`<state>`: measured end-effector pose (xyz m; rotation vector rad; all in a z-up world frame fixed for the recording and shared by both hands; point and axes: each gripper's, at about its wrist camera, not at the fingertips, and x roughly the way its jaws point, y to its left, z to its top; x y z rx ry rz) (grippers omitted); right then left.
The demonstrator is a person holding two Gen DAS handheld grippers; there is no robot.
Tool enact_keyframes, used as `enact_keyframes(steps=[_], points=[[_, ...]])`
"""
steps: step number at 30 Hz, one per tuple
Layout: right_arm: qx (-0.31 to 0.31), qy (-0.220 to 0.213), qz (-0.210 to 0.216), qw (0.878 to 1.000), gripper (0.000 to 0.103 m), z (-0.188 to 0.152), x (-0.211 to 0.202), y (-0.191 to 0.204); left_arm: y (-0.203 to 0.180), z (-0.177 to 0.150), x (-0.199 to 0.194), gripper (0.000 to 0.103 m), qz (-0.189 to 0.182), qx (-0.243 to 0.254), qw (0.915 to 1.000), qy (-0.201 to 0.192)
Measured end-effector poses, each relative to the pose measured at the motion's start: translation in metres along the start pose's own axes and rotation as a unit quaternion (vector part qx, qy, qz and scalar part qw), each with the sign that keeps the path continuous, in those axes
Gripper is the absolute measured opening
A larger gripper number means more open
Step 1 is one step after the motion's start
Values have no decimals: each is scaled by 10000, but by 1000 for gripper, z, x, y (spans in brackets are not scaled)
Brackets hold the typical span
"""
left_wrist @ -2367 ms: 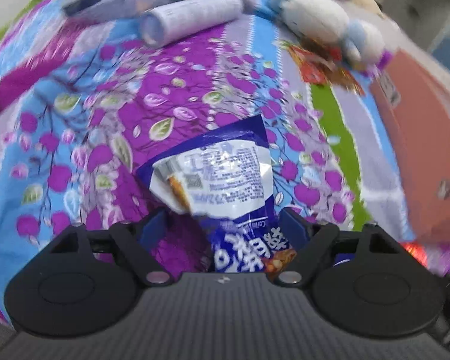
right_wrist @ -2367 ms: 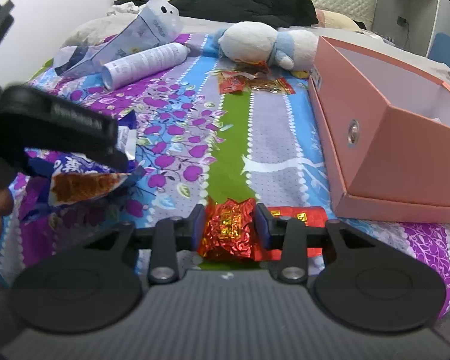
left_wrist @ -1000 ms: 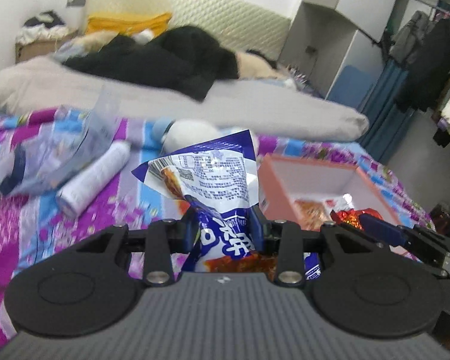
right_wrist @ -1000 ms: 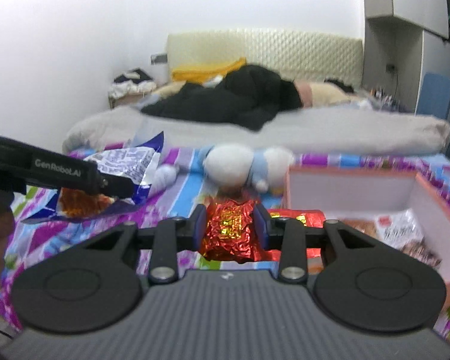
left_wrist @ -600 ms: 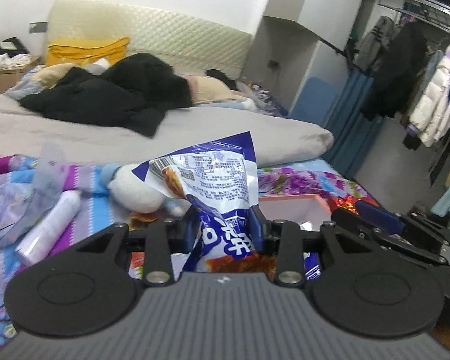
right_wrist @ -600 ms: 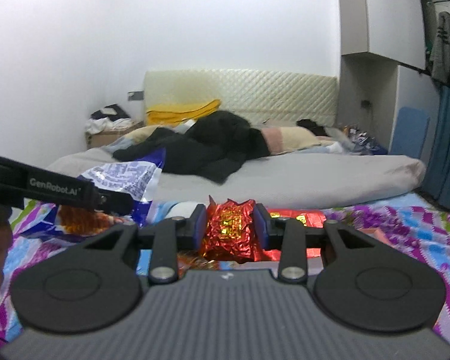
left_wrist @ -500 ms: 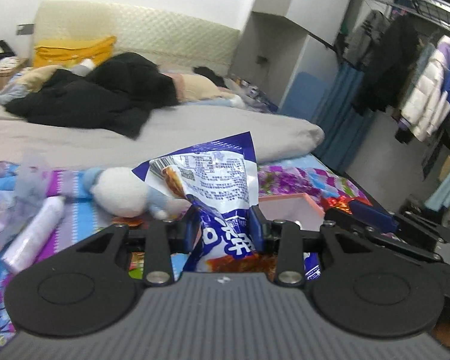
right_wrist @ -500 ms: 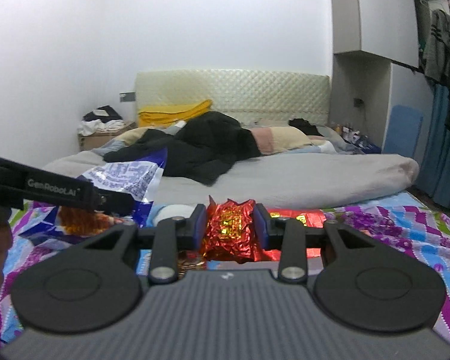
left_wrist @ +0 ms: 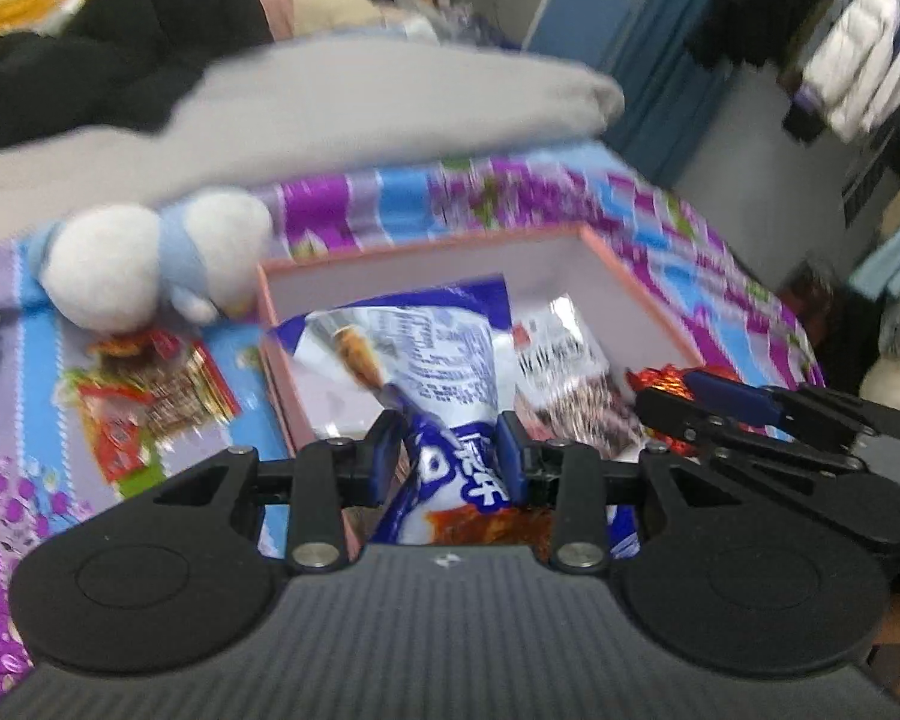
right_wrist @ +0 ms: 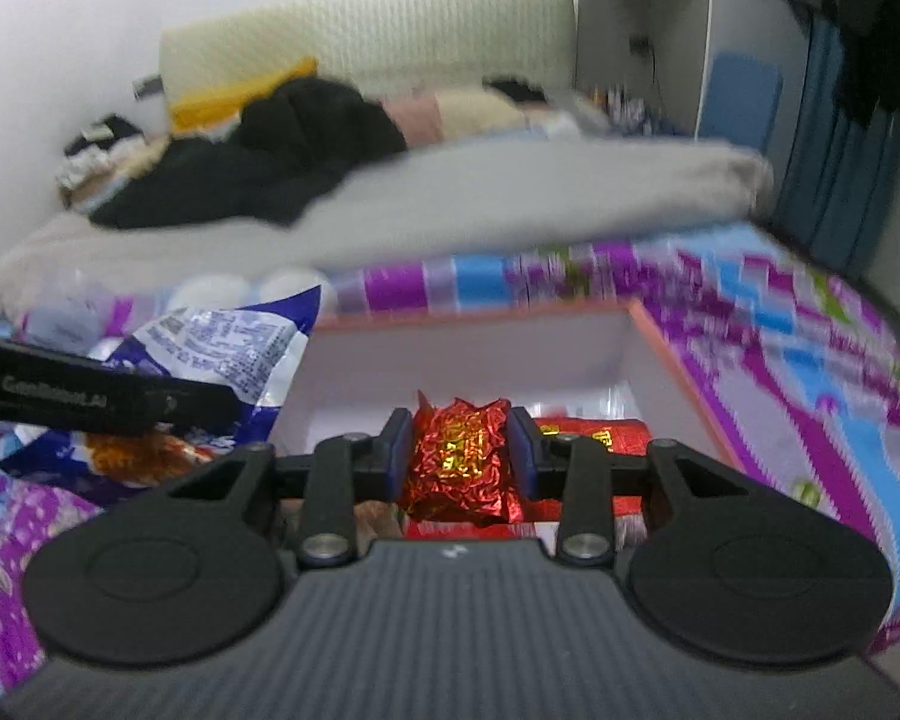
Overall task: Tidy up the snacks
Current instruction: 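Carry the blue bag and red foil candy over the pink box with both grippers, then open both grippers to drop the packets into the pink box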
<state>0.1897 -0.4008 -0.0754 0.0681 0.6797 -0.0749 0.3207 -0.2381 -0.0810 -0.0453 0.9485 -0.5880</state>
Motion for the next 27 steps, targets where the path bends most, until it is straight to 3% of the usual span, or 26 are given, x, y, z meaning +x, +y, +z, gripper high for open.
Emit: enact_keyframes(steps=[7,11,14,16,18,27], points=[[342,877,117,9955,38,-25,45,-23,-1,-6,39,40,64,66,9987,508],[451,1082,148,9930,40,-40,55,-28,0,-8,45,40,97,95,9984,555],[494,1137,250,9920,49,-45,58,-29,-1,-8,44,43,157,111,9983,547],[429,1122,247,9925,59,-46,57,-26,-2,-9,41,50,137,135,9985,516],[370,1038,217,9937,60,-45,54,-23,-2,-10,35,56,134,169,9989,422],[265,352,258,9987,60,-26,18,-8,-3,-11,-26,56,265,461,9981,-299]])
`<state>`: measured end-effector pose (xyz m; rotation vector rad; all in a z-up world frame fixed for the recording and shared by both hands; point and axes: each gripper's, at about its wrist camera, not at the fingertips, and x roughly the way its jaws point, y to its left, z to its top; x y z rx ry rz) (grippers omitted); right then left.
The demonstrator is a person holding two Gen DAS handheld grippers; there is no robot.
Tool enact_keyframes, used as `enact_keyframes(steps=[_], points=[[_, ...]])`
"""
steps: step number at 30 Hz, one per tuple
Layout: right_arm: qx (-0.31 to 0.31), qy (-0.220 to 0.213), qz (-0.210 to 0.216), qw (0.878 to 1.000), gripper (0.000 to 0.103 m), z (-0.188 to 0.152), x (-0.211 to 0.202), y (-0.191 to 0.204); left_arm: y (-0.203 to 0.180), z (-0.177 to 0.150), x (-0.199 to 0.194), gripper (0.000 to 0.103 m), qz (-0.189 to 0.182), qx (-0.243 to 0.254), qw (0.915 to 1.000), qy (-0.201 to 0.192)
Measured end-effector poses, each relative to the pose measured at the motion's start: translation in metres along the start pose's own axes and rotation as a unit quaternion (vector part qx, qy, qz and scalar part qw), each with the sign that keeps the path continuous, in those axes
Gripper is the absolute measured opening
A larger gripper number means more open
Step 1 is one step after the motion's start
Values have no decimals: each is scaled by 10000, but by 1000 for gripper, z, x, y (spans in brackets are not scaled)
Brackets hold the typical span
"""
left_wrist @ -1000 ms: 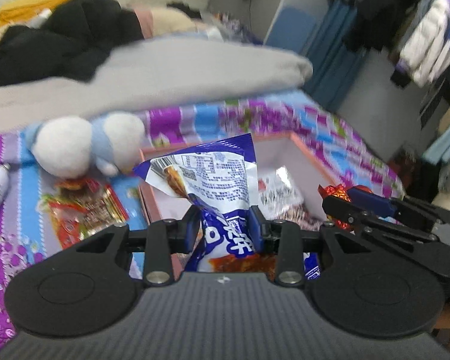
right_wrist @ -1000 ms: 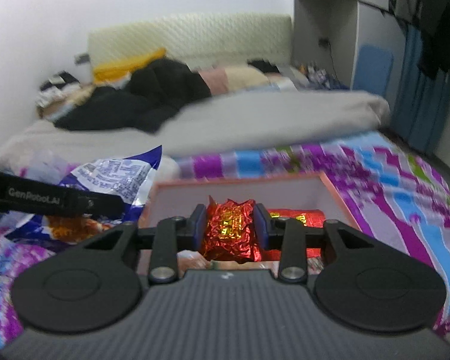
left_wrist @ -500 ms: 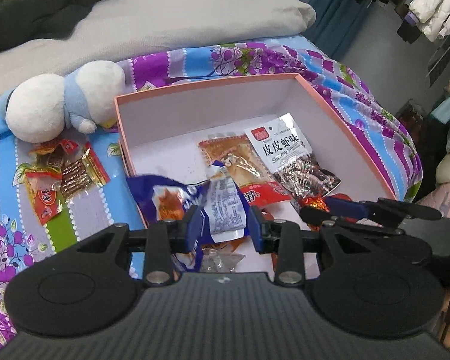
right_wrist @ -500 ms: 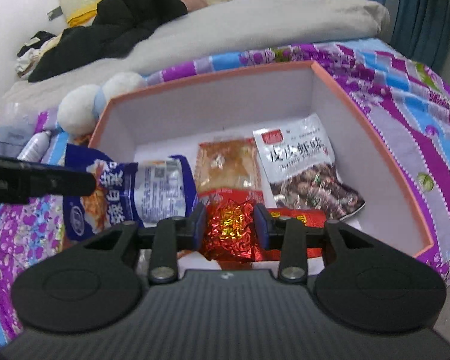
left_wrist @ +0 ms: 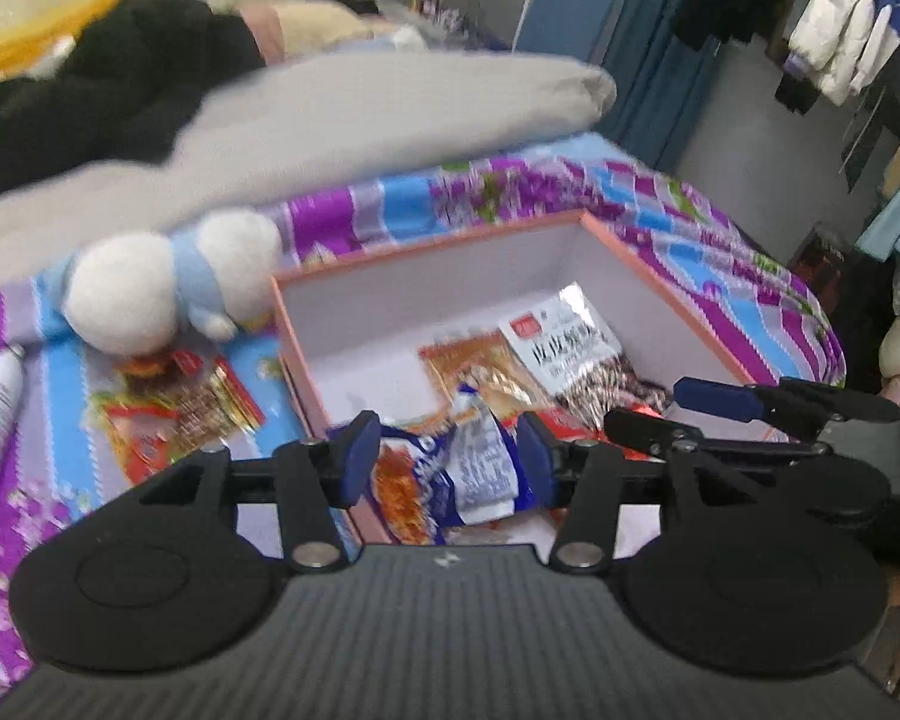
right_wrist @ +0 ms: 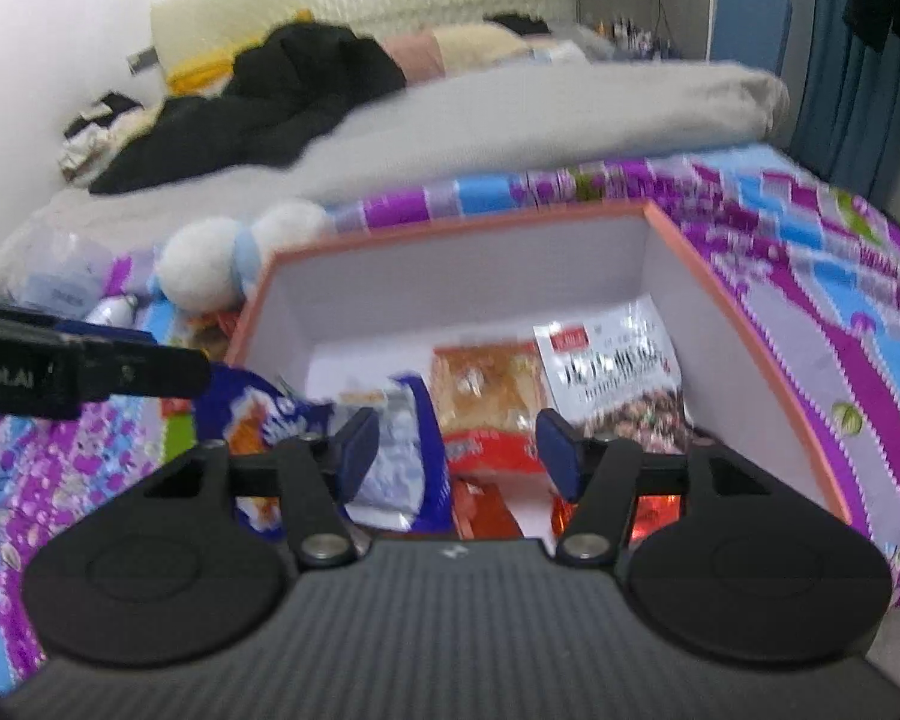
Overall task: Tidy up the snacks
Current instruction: 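Open both grippers to drop the packets into the pink box, then withdraw both tools from the box back toward the snack pile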
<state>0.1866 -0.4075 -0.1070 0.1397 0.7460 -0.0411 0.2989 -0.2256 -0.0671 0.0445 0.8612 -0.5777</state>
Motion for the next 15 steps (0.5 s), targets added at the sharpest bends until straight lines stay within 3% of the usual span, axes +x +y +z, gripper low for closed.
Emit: enact_keyframes(steps=[5,15], points=[[-59,-466,122,9988,60,12,-28,20,15,-4,-47,56,96,-149,9979,-621],[-304,-1261,477,9904,60,6,-72,71,47,-40,-123,56,574,-180,9882,-1407]])
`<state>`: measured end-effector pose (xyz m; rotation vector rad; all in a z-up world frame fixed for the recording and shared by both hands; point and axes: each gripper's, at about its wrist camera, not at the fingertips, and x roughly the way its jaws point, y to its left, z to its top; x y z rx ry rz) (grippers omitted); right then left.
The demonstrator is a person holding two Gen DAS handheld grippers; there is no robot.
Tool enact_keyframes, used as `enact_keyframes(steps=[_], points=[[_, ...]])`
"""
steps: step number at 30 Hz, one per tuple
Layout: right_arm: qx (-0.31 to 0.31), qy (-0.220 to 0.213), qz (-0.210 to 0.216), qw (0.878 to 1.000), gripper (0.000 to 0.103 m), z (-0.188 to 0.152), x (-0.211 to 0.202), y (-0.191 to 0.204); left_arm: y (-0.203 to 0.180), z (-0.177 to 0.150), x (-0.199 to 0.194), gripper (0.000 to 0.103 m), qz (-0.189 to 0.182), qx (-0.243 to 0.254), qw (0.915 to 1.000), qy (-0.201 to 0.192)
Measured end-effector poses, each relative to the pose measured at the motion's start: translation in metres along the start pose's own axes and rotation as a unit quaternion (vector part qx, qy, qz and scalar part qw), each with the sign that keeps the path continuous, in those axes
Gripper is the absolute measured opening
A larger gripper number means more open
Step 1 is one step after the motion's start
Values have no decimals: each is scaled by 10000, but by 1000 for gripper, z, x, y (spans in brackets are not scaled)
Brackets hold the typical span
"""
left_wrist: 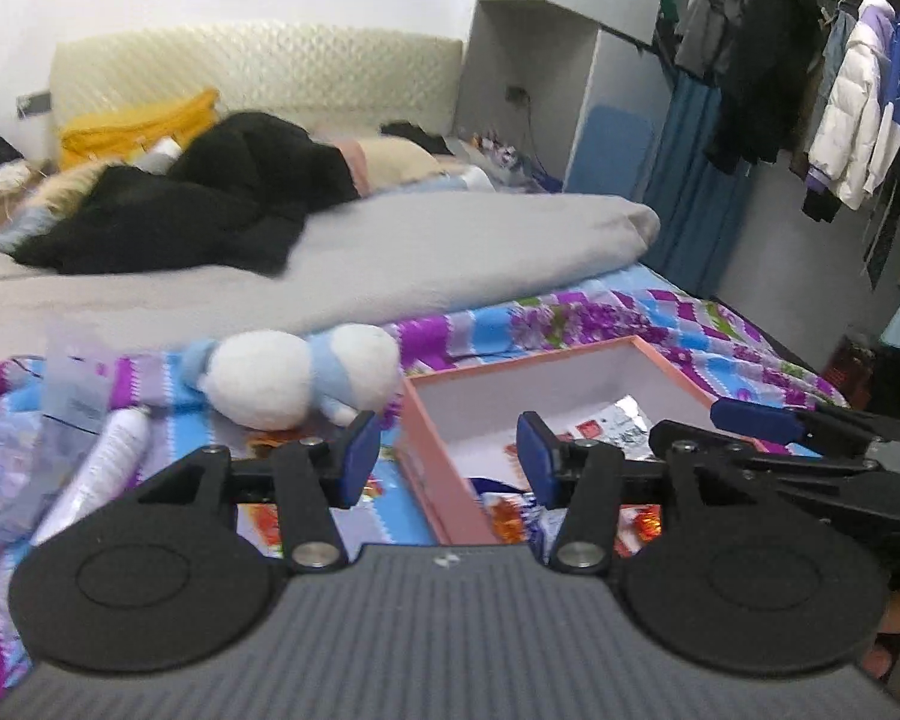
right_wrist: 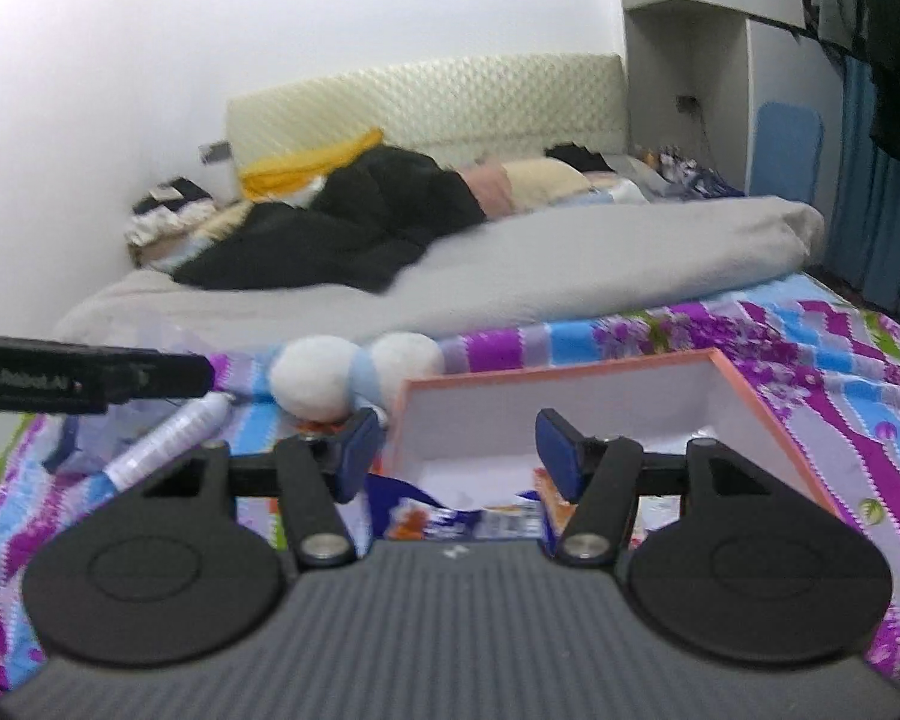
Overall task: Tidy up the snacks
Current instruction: 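Withdraw both tools from the box back toward the snack pile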
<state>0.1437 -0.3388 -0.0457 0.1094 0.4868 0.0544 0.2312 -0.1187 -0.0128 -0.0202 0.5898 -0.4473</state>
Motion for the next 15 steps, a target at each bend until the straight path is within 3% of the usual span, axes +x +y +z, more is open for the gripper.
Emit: enact_keyframes(steps=[8,15], points=[[-121,-292,322,9990,60,-20,-21,36,37,-37,-48,56,323,-341,9983,-340],[-248,-278,378,9986,60,-48,-31,61,53,-71,-72,56,577,-376,9970,-364]])
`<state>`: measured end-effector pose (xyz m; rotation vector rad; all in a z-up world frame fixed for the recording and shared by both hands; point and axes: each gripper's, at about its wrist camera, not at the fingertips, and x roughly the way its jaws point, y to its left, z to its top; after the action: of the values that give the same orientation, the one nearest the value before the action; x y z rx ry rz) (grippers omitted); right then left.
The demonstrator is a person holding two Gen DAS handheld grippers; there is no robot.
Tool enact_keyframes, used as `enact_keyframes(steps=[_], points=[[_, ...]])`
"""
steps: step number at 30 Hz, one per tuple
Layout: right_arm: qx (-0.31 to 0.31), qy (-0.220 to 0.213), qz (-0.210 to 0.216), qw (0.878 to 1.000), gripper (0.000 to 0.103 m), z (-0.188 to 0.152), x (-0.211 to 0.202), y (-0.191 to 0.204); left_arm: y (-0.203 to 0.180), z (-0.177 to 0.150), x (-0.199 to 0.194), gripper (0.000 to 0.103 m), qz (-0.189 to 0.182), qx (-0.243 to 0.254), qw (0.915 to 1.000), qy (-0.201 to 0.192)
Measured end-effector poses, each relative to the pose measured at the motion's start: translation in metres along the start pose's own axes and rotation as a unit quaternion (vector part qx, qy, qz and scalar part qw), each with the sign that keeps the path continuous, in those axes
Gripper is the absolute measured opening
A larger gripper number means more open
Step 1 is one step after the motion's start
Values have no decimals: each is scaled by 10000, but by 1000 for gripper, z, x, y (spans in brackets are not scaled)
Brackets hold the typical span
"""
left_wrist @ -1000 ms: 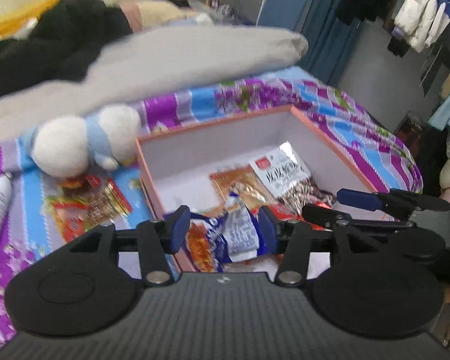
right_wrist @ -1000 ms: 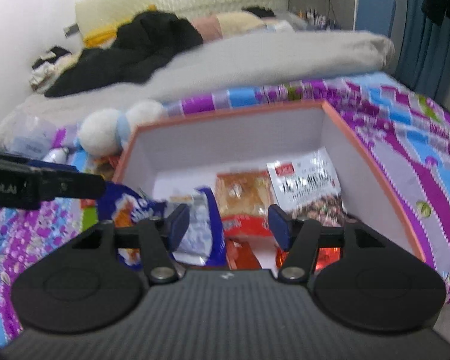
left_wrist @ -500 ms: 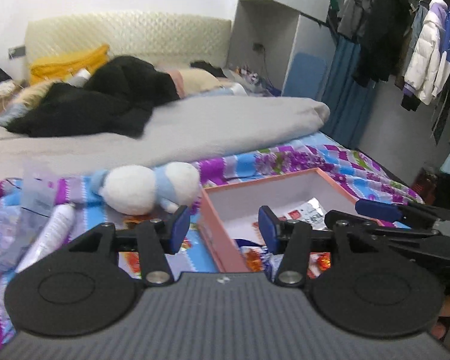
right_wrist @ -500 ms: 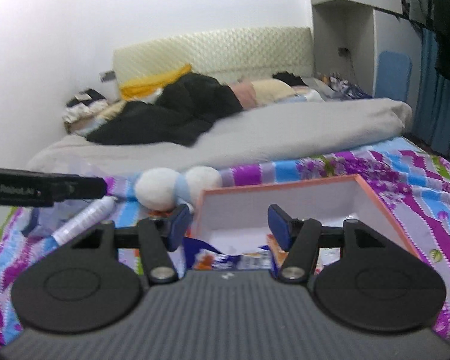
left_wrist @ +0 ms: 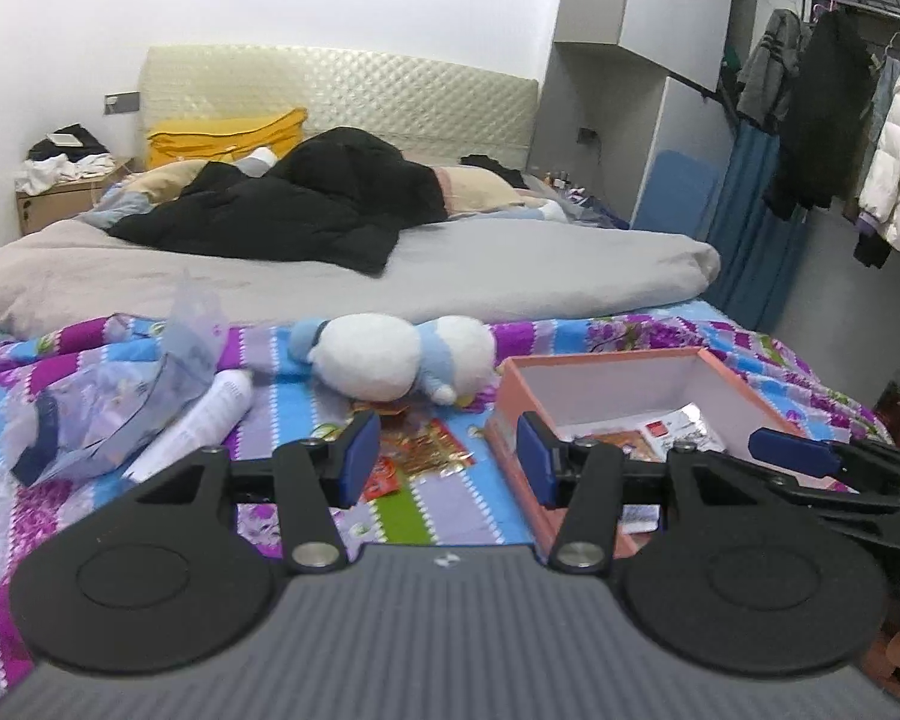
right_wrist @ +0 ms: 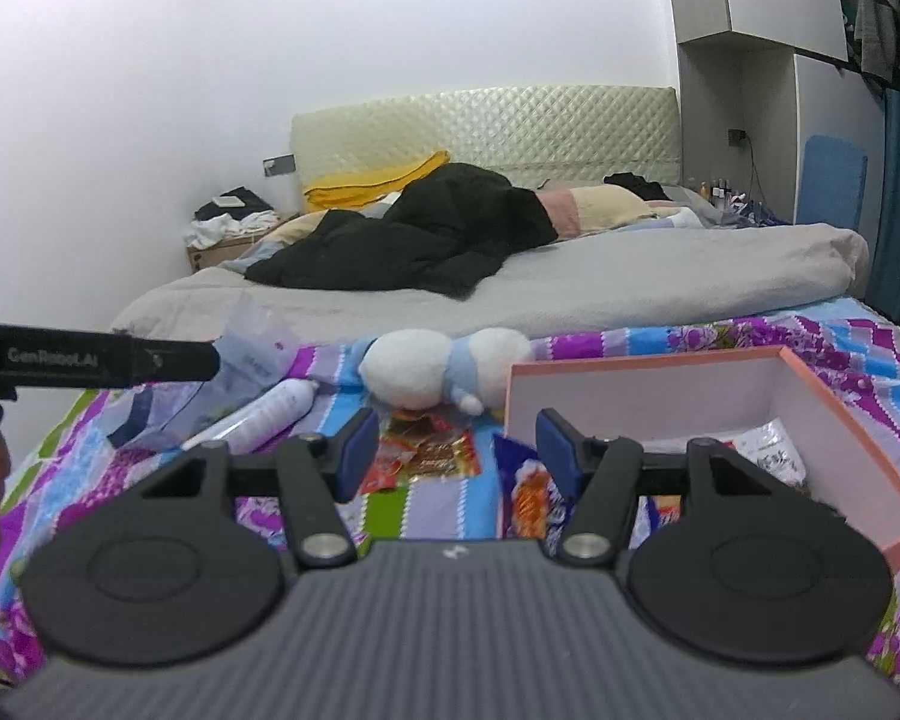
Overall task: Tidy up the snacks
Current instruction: 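Withdraw both tools from the box back toward the snack pile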
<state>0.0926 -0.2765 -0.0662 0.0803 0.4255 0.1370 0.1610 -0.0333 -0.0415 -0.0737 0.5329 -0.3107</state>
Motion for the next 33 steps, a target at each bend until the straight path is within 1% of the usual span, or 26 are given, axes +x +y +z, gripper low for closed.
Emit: enact_keyframes(steps=[5,12,18,23,26,28,29,33], points=[[0,67,82,9999,60,-18,-6,17,8,-23,-13,56,124,-8,9999,14],[-164,199,197,9995,60,-43,-11,43,20,-58,-28,56,297,-131,9994,79],[-218,300,316,9988,60,-63,-18,58,26,-86,-40,56,417,-101,9989,174],[-271,425,333,9982,60,-79,-21,68,43,-105,-43,56,461,-411,9975,338],[-283,516,356,9976,60,-87,-20,71,52,-109,-40,56,519,-550,9962,434],[-314,559,365,9973,60,-89,-17,73,60,-105,-37,56,349,-752,9956,442],[-338,579,374,9970,60,-88,-15,74,63,-102,-35,56,317,-771,9957,406],[-436,548,355,9969,60,-83,-5,77,65,-91,-23,56,415,-611,9969,281]])
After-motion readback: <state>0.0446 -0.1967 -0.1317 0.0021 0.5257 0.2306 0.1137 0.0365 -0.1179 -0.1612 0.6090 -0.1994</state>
